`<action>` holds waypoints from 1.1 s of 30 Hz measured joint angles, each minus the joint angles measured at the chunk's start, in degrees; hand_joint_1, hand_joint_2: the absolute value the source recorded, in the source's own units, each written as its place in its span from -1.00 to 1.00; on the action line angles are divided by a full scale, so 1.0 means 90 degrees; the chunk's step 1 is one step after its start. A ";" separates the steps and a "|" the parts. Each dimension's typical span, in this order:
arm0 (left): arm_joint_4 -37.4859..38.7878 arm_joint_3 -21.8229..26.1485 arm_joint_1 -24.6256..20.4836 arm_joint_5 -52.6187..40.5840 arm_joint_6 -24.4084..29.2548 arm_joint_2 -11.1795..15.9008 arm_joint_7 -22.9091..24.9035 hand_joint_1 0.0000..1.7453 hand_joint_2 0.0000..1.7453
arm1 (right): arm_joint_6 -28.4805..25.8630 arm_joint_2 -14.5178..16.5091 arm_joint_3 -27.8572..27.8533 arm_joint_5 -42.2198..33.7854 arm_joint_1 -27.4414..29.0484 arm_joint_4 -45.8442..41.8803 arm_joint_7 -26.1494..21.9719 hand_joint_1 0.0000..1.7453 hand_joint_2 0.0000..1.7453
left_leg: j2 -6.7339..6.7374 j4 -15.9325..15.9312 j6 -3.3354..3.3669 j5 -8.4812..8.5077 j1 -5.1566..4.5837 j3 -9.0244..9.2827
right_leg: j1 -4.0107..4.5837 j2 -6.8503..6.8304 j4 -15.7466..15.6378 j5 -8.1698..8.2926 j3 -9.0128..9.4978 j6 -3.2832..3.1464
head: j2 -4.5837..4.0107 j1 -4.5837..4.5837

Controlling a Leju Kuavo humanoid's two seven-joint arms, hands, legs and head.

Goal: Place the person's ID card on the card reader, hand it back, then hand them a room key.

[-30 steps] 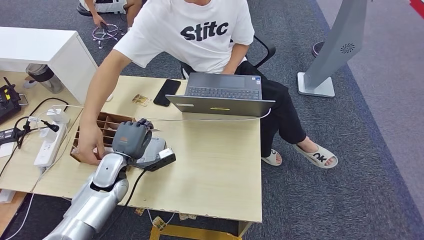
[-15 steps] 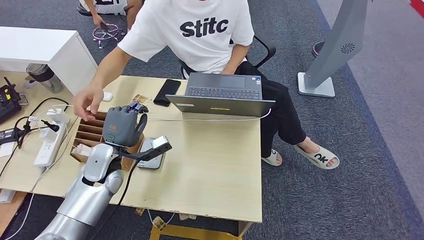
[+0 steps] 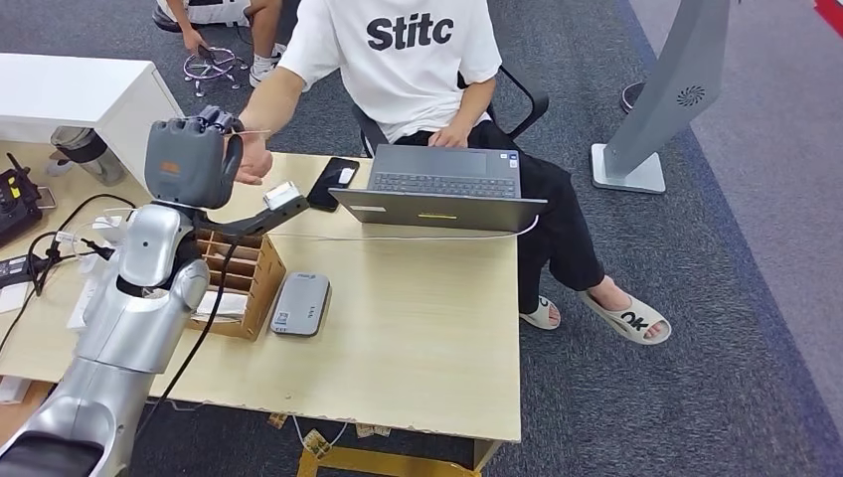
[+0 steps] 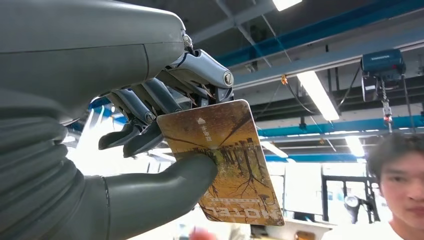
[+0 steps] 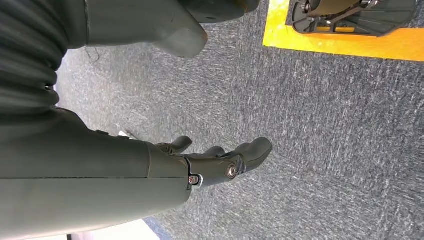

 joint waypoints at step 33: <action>-0.0545 -0.0367 0.0767 0.2086 -0.2261 -0.0279 -0.0397 -1.00 1.00 | -0.0086 0.0000 0.0042 -0.0423 0.0153 0.0000 -0.0120 -1.00 1.00 | 0.0012 0.0000 0.0003 -0.0009 -0.0001 -0.0005 | -0.0001 0.0011 0.0000 -0.0001 -0.0007 -0.0001 | 0.0000 0.0000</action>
